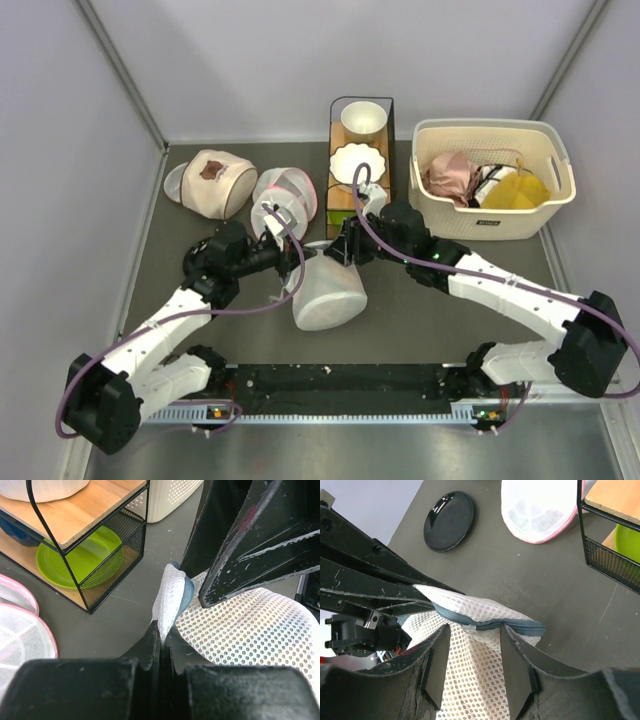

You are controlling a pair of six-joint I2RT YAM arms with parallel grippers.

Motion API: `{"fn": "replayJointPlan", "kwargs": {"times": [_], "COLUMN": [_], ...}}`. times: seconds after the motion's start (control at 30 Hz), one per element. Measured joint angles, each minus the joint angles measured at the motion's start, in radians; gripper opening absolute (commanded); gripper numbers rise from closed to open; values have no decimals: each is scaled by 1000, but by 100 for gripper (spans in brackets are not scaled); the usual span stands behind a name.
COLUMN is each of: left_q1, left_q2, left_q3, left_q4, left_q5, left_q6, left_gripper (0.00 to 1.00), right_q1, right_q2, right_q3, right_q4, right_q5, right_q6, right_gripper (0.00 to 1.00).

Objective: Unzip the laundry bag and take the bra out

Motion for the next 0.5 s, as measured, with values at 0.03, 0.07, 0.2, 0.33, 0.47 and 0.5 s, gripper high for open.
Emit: {"fn": "replayJointPlan", "kwargs": {"times": [0.03, 0.07, 0.2, 0.33, 0.47, 0.5], "left_q1": [0, 0, 0, -1, -2, -2], "left_q2": [0, 0, 0, 0, 0, 0], "left_q3": [0, 0, 1, 1, 1, 2], "left_q4": [0, -1, -5, -5, -5, -4], "left_q5": [0, -1, -3, -3, -3, -2], "left_q6": [0, 0, 1, 4, 4, 4], "left_gripper": [0, 0, 0, 0, 0, 0], "right_q1": [0, 0, 0, 0, 1, 1], "right_q2": [5, 12, 27, 27, 17, 10], "right_q3": [1, 1, 2, 2, 1, 0], "right_q4": [3, 6, 15, 20, 14, 12], "right_q5": [-3, -3, -4, -1, 13, 16], "right_q6": [1, 2, 7, 6, 5, 5], "right_gripper": [36, 33, 18, 0, 0, 0]}}
